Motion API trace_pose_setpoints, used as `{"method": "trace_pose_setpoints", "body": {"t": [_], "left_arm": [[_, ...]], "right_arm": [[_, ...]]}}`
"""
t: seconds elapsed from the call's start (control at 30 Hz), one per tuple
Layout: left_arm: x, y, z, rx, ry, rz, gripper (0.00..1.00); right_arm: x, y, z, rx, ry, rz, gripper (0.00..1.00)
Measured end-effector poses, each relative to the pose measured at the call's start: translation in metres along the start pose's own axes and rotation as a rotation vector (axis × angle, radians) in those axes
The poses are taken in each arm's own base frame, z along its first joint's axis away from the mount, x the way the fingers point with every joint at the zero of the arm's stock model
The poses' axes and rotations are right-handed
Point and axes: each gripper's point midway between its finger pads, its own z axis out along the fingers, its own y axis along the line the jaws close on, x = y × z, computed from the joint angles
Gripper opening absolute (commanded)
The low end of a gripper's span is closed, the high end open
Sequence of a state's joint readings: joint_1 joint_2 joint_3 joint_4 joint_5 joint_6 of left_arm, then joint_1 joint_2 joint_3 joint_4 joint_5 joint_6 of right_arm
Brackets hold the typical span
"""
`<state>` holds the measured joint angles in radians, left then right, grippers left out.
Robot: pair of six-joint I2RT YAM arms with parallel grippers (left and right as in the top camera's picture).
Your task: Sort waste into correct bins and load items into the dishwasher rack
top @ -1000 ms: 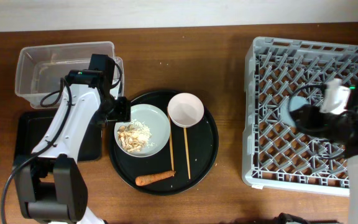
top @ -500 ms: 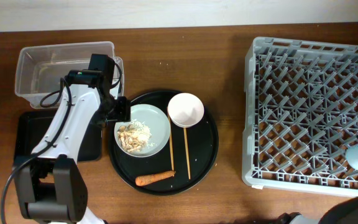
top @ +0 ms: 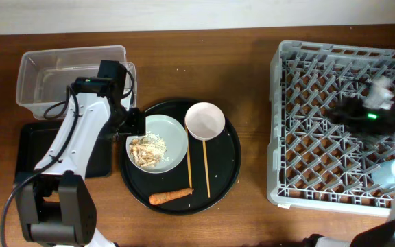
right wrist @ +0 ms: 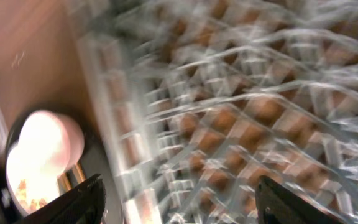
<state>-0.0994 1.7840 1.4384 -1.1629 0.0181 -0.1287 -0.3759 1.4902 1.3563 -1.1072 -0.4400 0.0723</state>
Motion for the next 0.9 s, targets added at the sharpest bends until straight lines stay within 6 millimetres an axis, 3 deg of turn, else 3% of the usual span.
{"method": "trace_pose_setpoints", "body": {"t": [0.03,0.07,0.1,0.13,0.17,0.2,0.27,0.33,0.43,0.5,0.63,0.7,0.77,0.8,0.83,0.87,0.9], "left_arm": [[0.000,0.000,0.000,-0.001,-0.001,0.000,0.82],[0.001,0.000,0.000,-0.001,0.005,0.000,0.82],[0.001,0.000,0.000,-0.002,0.006,0.000,0.83],[0.001,0.000,0.000,-0.001,0.004,0.000,0.83],[0.001,0.000,0.000,-0.001,0.004,0.000,0.83],[0.001,0.000,0.000,-0.001,0.004,0.000,0.83],[0.000,0.000,0.000,0.000,0.001,0.000,0.83],[0.000,0.000,-0.001,0.000,-0.002,0.000,0.83],[0.000,0.000,-0.001,0.000,-0.003,0.000,0.83],[0.000,0.000,-0.001,0.000,-0.003,0.000,0.83],[0.000,0.000,-0.001,0.000,-0.003,0.000,0.83],[-0.001,0.000,-0.001,0.000,-0.004,0.000,0.83],[-0.001,0.000,-0.001,0.000,-0.005,0.000,0.83],[-0.001,0.000,-0.001,0.000,-0.005,0.000,0.83],[-0.001,0.000,-0.001,0.000,-0.005,0.000,0.83],[-0.001,0.000,-0.001,0.000,-0.005,0.000,0.83],[-0.001,0.000,-0.001,0.000,-0.005,0.000,0.83]], "right_arm": [[0.005,0.036,0.013,-0.040,0.021,-0.124,0.76],[0.016,0.090,0.029,-0.101,0.028,-0.309,0.76],[0.019,0.111,0.034,-0.126,0.016,-0.383,0.76],[0.025,0.152,0.050,-0.137,-0.023,-0.528,0.76],[0.036,0.164,0.058,-0.140,-0.003,-0.570,0.74],[0.030,0.183,0.079,-0.114,-0.044,-0.605,0.71],[0.040,0.191,0.118,-0.087,0.000,-0.617,0.66],[0.055,0.188,0.172,-0.047,0.077,-0.608,0.58],[0.075,0.171,0.224,-0.001,0.169,-0.535,0.37],[0.081,0.167,0.232,0.001,0.199,-0.514,0.04],[0.084,0.165,0.233,0.001,0.216,-0.500,0.04],[0.072,0.164,0.212,0.011,0.182,-0.490,0.04],[0.028,0.167,0.141,0.024,0.001,-0.503,0.04],[-0.001,0.161,0.089,0.066,-0.152,-0.513,0.04],[-0.022,0.150,0.051,0.119,-0.265,-0.511,0.04],[-0.053,0.122,-0.004,0.244,-0.432,-0.489,0.04],[-0.069,0.100,-0.034,0.341,-0.518,-0.463,0.04]]}}
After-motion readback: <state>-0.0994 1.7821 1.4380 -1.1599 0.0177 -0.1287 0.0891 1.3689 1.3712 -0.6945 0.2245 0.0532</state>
